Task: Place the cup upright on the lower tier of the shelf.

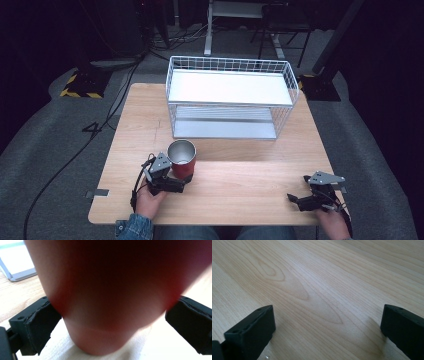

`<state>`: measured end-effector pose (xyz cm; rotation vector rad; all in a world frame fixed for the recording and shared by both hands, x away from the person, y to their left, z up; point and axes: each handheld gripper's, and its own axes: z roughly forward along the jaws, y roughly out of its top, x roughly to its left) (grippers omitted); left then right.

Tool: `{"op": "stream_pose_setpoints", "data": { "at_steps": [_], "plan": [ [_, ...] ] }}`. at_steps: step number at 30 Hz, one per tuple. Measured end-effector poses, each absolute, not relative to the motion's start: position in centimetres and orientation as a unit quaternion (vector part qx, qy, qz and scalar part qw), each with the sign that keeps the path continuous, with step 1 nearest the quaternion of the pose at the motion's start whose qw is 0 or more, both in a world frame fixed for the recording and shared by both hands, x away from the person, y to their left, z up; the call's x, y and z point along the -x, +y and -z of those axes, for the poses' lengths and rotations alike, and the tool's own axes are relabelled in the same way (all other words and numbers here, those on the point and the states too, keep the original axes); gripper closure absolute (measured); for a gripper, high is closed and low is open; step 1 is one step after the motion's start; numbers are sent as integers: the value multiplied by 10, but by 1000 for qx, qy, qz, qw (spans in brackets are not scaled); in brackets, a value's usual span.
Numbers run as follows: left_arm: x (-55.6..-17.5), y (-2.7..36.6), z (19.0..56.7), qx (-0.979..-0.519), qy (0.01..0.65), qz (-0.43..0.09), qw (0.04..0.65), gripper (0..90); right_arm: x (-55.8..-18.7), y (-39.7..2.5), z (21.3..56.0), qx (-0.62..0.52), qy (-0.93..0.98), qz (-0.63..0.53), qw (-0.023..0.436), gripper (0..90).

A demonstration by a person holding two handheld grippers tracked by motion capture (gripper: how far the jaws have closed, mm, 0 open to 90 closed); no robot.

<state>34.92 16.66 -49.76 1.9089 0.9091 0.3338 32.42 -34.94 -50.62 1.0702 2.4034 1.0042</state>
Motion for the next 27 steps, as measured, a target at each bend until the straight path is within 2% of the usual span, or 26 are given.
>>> {"op": "stream_pose_setpoints", "data": {
  "at_steps": [5,8,22,27],
  "plan": [
    [-353,165,499,-776,386,-140,478,36,-324,-350,506,-377,842,-352,160,0],
    [-354,167,499,-774,392,-135,479,117,-324,-350,506,-377,841,-352,160,0],
    [-354,165,500,-770,411,-140,468,140,-324,-350,506,-377,841,-352,161,0],
    [-351,165,499,-768,399,-161,475,164,-324,-350,506,-377,841,-352,161,0]
  ]
}}
